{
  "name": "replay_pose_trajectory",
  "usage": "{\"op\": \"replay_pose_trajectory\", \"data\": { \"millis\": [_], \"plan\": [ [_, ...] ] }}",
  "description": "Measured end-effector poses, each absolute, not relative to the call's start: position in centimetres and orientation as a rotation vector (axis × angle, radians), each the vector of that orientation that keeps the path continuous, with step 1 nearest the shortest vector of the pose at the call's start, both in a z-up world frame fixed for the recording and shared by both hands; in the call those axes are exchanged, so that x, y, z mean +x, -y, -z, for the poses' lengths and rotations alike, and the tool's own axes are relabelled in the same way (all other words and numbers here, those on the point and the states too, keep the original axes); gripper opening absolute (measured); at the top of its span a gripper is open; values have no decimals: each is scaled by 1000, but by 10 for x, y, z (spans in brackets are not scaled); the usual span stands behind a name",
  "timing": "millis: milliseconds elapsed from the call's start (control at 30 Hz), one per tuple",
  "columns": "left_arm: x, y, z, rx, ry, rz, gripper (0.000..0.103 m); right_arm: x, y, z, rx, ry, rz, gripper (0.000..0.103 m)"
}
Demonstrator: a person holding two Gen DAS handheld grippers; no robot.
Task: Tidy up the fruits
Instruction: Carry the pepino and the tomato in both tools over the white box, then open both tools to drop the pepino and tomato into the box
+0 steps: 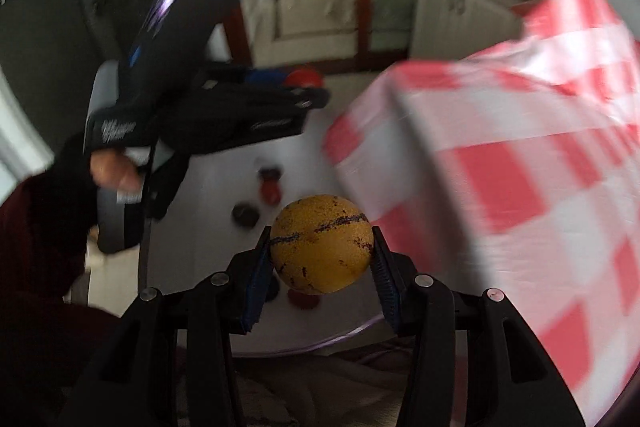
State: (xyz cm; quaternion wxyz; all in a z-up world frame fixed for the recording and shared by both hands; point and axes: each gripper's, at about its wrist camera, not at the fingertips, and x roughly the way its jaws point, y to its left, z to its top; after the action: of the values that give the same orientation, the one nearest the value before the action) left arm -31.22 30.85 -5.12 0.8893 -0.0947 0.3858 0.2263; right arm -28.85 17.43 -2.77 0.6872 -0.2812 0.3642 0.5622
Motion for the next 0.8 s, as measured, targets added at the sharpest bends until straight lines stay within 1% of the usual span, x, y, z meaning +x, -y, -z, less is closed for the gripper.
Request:
{"op": "replay_pose_trajectory", "data": {
  "millis": [267, 400, 600, 800],
  "plan": [
    [-313, -332, 121, -235, -988, -516, 36, -304, -231, 103, -851, -969, -1272, 47],
    [-312, -339, 146, -252, -1060, -529, 36, -311, -253, 124, -934, -995, -1266, 47],
    [-308, -347, 169, -264, -1108, -548, 36, -326, -273, 151, -1055, -999, -1245, 47],
    [-308, -351, 184, -284, -1159, -578, 36, -337, -283, 167, -1098, -1016, -1222, 47]
  ]
}}
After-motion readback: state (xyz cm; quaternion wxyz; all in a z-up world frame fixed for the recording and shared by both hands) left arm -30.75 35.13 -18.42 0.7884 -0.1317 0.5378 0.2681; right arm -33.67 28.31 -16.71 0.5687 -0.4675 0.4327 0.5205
